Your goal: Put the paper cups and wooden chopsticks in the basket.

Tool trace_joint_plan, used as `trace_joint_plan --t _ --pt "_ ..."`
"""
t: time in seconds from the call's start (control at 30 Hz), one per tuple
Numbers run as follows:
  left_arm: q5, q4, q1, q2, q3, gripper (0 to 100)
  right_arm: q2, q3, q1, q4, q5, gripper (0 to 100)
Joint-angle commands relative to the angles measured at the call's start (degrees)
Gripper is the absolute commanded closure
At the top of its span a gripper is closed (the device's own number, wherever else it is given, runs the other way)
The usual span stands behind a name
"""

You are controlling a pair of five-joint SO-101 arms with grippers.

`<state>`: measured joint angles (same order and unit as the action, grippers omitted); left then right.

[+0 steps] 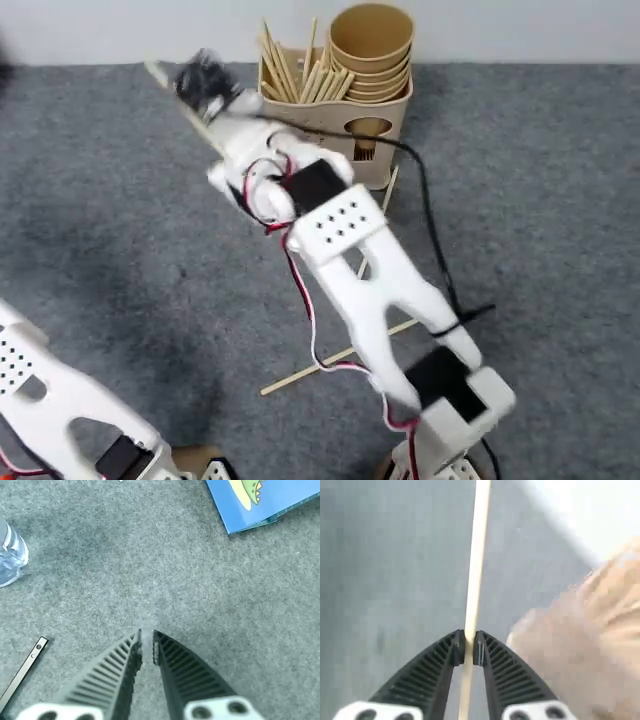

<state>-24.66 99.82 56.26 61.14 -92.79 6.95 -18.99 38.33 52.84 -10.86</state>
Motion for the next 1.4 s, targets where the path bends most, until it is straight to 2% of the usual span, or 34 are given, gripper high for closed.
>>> trace_joint_plan --t 0.0,0.13,0.37,0.8,1.1,1.27,1.37 --pt "-0.4 0.8 -1.1 -0.8 -3.0 95 -6.5 -3.6 -1.1 -13.7 10.2 97.9" --pt "-0.4 0.8 -1.1 -0.8 -3.1 95 -6.9 -3.6 -6.5 -26.8 15.6 99.0" --pt "-0.4 0.8 -1.0 -0.8 -3.0 95 -3.3 -3.3 -14.4 -35.3 15.5 99.1" --pt "-0.4 0.8 -0.6 -0.8 -3.3 95 9.6 -3.3 -15.2 -49.5 15.5 99.1" --pt "-0.4 0.8 0.0 -0.9 -3.3 95 14.9 -3.3 -15.6 -49.0 15.4 97.5" --pt "-0.4 0.8 -0.4 -0.9 -3.3 95 14.5 -3.6 -15.5 -34.6 15.4 81.6" --pt "-0.4 0.8 -0.5 -0.9 -3.3 95 13.0 -3.6 -15.3 -30.2 15.8 79.4"
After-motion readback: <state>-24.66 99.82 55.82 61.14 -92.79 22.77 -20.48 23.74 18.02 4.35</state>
